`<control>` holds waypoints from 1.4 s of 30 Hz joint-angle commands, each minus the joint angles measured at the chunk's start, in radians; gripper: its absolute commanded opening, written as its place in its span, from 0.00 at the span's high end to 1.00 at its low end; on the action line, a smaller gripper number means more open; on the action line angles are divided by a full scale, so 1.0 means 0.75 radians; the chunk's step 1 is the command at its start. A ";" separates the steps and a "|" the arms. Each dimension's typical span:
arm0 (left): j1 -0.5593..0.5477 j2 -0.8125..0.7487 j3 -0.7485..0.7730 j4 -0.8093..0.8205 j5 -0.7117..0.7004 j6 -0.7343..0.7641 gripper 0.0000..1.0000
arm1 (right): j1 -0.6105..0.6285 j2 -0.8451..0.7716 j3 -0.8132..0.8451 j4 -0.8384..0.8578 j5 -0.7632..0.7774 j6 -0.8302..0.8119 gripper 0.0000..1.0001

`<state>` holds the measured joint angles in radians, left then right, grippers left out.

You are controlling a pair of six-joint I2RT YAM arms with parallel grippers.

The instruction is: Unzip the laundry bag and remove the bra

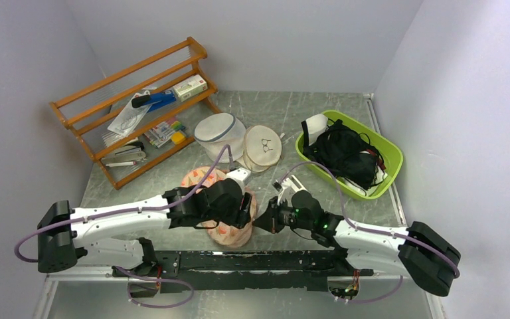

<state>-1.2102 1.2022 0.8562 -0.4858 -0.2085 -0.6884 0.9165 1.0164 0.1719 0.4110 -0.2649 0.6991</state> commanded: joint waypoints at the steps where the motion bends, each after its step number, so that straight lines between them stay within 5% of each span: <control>1: 0.002 0.034 0.021 0.098 0.079 -0.018 0.33 | 0.050 -0.010 0.077 0.047 0.052 0.006 1.00; 28: -0.008 0.340 0.064 0.095 0.034 -0.014 0.56 | 0.062 -0.058 0.111 -0.051 0.092 -0.016 1.00; 36: -0.029 0.350 0.040 0.142 0.061 -0.025 0.35 | 0.062 -0.040 0.118 -0.034 0.089 -0.009 1.00; 42: -0.051 0.374 0.029 0.166 0.041 -0.043 0.42 | 0.060 -0.041 0.113 -0.027 0.089 -0.004 1.00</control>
<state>-1.2350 1.4616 0.8867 -0.4187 -0.1833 -0.7010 0.9558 0.9936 0.2302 0.3386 -0.1894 0.6922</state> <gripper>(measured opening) 0.612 0.006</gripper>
